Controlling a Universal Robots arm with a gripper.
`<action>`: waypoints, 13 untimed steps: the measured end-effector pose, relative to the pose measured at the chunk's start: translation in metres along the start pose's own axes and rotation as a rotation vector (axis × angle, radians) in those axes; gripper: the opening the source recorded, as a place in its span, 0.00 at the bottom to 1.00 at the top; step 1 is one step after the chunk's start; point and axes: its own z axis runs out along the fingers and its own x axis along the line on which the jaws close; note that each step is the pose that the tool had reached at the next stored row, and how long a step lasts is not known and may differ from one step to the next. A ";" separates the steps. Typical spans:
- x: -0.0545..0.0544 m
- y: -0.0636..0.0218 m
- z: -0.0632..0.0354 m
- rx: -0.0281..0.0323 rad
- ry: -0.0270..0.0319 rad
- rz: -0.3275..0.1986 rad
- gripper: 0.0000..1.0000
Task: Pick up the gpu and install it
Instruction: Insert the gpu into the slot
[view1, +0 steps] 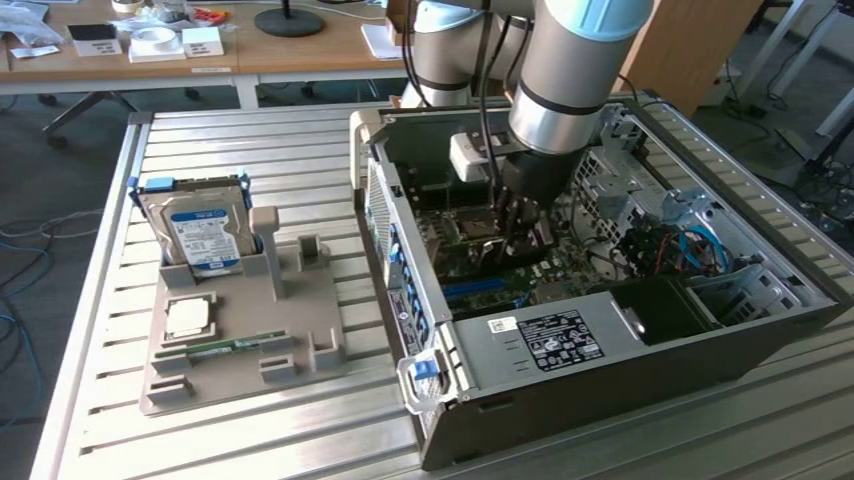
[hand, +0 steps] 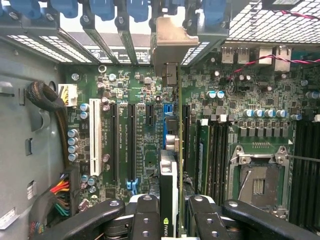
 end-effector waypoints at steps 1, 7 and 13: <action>0.000 0.0002 0.0005 -0.0001 0.0002 0.000 0.27; 0.000 0.0004 0.0036 0.0000 0.0001 0.000 0.27; 0.000 0.0005 0.0058 -0.0001 0.0002 0.000 0.27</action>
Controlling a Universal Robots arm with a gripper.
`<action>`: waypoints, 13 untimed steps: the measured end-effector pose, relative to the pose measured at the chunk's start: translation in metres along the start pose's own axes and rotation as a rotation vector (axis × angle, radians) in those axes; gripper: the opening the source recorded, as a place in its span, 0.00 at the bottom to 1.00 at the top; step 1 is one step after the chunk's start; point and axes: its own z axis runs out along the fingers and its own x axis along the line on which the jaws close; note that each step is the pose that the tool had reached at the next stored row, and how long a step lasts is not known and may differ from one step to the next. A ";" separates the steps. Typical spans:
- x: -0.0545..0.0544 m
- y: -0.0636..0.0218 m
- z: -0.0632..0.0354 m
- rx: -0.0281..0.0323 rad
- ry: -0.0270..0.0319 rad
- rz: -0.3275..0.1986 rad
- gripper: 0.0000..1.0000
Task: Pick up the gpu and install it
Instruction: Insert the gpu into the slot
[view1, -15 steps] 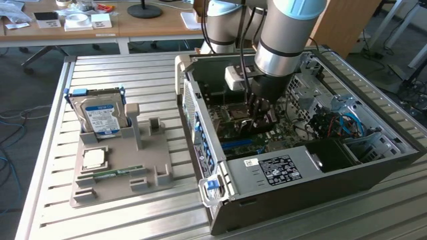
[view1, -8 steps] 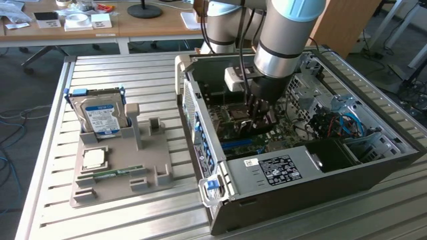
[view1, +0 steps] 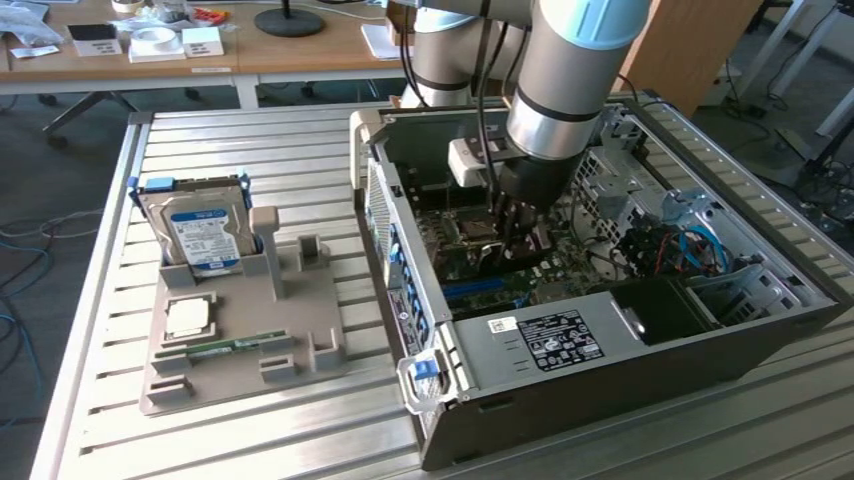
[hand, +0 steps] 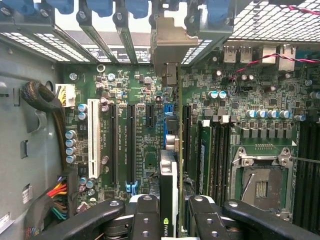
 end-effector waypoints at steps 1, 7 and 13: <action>0.000 0.0007 0.0001 0.0001 -0.0001 0.000 0.27; 0.000 0.0043 0.0000 0.0001 -0.0002 0.000 0.27; 0.002 0.0052 0.0000 0.0000 -0.0001 0.000 0.27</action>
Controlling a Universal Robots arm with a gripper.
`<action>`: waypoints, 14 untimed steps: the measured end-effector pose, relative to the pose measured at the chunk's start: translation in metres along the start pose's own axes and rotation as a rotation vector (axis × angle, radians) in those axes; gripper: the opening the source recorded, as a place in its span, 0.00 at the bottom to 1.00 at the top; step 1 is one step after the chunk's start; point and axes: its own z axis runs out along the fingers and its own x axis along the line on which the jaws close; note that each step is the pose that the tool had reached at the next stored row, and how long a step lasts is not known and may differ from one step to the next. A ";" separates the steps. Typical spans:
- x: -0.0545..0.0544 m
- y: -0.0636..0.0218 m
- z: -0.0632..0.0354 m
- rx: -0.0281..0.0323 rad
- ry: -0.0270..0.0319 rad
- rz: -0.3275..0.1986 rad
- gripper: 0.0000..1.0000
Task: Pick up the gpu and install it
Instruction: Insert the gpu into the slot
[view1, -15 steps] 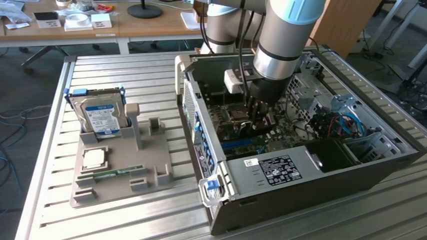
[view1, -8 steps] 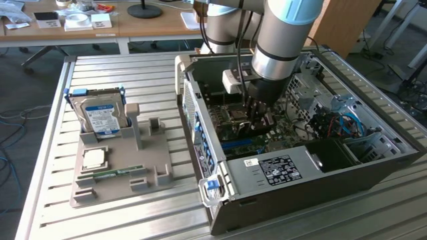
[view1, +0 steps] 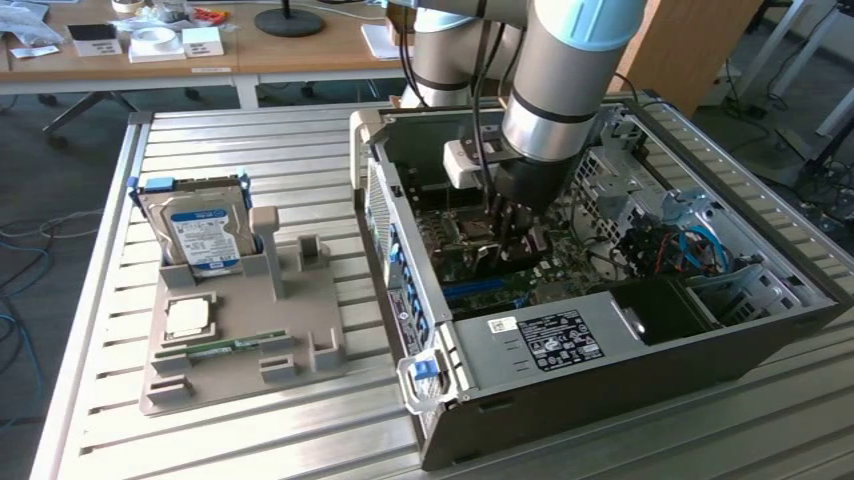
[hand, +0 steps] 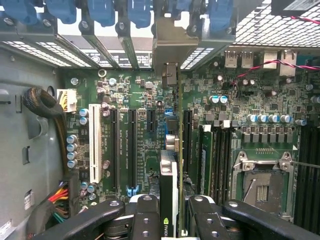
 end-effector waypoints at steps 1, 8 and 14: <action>0.000 0.0000 0.0000 0.0001 -0.0001 0.000 0.27; 0.000 0.0001 0.0015 0.0002 -0.0002 0.000 0.27; -0.001 0.0005 0.0026 0.0002 -0.0003 0.000 0.27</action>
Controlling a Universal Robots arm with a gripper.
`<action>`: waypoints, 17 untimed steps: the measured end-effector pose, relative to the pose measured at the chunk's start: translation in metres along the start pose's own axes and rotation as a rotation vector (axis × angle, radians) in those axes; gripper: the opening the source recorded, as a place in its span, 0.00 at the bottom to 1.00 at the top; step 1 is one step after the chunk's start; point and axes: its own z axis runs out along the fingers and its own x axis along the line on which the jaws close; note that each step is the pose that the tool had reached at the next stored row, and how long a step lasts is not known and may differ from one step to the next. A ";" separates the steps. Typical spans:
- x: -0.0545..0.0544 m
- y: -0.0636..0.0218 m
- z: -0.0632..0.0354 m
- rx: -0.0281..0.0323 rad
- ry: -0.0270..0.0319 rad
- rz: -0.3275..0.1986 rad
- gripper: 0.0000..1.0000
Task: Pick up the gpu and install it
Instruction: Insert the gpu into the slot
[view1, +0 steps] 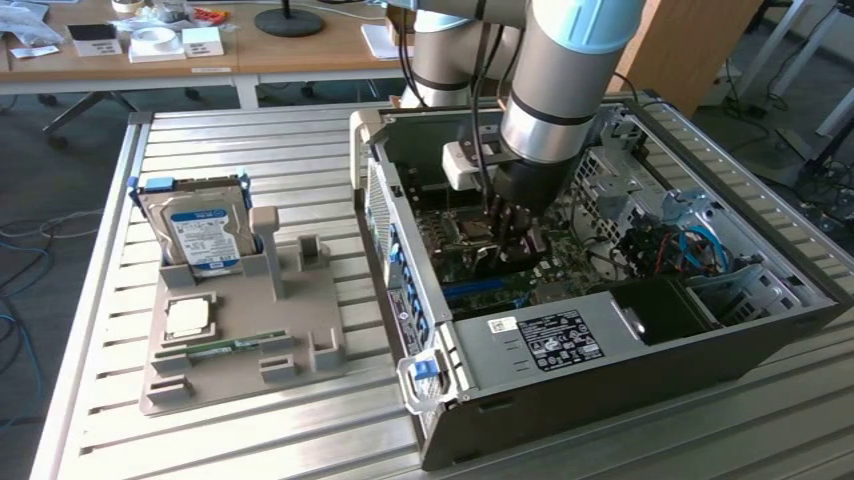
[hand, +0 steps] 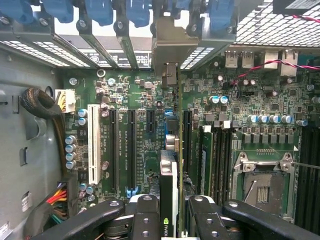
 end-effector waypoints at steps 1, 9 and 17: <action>0.000 0.0000 0.0001 0.0000 0.0000 0.000 0.27; -0.001 0.0013 0.0001 -0.0001 0.0003 0.000 0.27; 0.000 0.0039 0.0000 -0.0001 0.0003 0.000 0.27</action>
